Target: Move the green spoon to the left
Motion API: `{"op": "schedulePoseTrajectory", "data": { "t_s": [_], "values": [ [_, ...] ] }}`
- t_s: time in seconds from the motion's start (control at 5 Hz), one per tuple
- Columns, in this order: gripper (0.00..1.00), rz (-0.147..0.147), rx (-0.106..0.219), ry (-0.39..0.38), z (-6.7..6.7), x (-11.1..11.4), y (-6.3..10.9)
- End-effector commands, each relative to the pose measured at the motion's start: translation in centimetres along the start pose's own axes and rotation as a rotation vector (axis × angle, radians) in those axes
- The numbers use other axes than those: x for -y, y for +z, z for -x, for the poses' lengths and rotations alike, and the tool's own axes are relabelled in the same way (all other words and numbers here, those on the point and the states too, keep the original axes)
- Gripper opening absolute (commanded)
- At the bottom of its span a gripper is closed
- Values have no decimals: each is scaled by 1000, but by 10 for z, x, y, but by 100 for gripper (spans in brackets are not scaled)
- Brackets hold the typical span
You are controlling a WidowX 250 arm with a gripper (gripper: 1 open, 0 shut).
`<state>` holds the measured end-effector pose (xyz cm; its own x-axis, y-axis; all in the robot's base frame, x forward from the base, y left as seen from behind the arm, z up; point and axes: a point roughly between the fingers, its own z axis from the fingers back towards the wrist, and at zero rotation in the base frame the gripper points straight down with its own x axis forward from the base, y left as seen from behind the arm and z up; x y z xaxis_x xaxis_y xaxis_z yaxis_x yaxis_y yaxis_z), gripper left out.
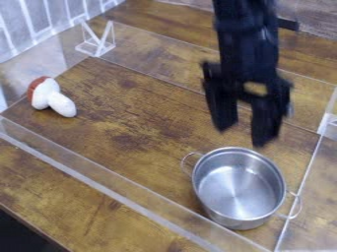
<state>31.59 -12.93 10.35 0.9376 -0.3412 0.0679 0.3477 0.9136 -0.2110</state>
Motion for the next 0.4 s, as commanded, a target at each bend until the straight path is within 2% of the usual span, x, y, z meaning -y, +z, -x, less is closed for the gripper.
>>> {"op": "schedulePoseTrajectory", "data": {
  "t_s": [0.0, 0.2],
  "values": [
    [100, -19, 10, -21, 0, 5, -15],
    [100, -29, -25, -18, 3, 2, -39]
  ]
}}
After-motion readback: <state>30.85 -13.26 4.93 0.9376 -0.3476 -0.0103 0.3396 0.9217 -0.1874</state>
